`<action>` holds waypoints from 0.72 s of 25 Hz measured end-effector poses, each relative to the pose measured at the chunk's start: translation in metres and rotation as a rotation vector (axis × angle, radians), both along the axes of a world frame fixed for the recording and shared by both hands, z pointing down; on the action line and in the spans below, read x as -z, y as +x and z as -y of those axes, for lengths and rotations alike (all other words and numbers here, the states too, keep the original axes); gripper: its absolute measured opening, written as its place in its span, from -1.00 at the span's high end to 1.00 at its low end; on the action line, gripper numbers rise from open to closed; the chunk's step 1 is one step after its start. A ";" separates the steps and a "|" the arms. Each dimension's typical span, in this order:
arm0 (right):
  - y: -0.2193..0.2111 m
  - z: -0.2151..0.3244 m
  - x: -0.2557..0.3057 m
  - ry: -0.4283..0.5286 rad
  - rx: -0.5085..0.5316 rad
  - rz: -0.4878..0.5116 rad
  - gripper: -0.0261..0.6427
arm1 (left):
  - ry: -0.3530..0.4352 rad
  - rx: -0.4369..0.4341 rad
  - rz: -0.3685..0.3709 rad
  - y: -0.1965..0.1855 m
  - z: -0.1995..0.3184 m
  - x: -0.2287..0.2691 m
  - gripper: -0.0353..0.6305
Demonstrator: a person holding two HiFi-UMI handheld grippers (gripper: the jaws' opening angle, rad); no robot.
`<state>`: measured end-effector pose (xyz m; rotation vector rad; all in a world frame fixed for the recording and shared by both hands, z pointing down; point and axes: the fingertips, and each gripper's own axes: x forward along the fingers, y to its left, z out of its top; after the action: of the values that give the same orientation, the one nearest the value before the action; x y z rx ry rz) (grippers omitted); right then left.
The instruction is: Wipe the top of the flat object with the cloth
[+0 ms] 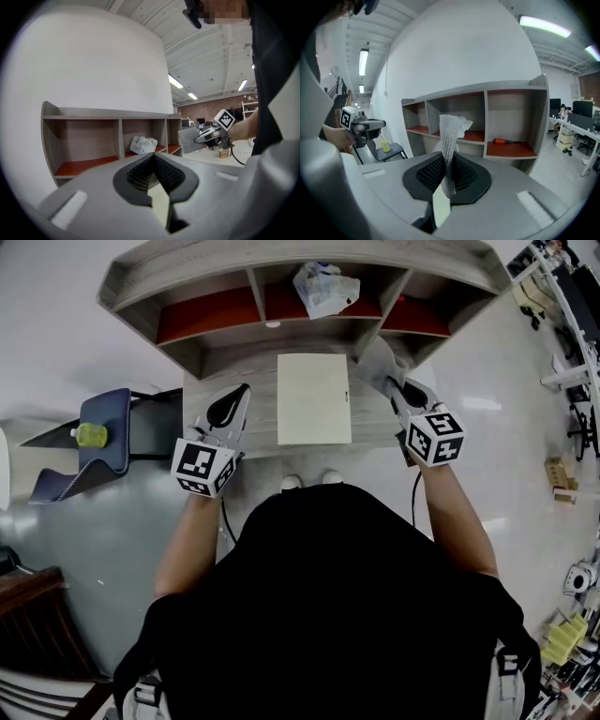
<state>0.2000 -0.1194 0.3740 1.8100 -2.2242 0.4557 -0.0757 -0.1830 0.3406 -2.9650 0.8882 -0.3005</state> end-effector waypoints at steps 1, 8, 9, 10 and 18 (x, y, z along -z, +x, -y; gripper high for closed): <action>0.000 -0.001 0.007 0.018 -0.002 -0.007 0.87 | 0.001 0.001 -0.003 0.000 0.000 0.001 0.89; 0.005 -0.005 0.034 0.092 -0.022 -0.027 0.87 | 0.005 0.008 -0.014 -0.001 0.004 0.005 0.89; 0.006 -0.005 0.037 0.099 -0.025 -0.028 0.87 | 0.004 0.008 -0.015 0.000 0.005 0.005 0.89; 0.007 -0.005 0.040 0.106 -0.027 -0.029 0.87 | 0.004 0.008 -0.016 0.000 0.006 0.006 0.89; 0.002 0.002 0.063 0.166 -0.020 -0.023 0.87 | 0.016 0.009 -0.028 0.002 0.012 0.010 0.89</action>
<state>0.2015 -0.1213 0.3110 1.9082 -2.2908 0.2592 -0.0740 -0.1946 0.3307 -2.9587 0.9022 -0.2522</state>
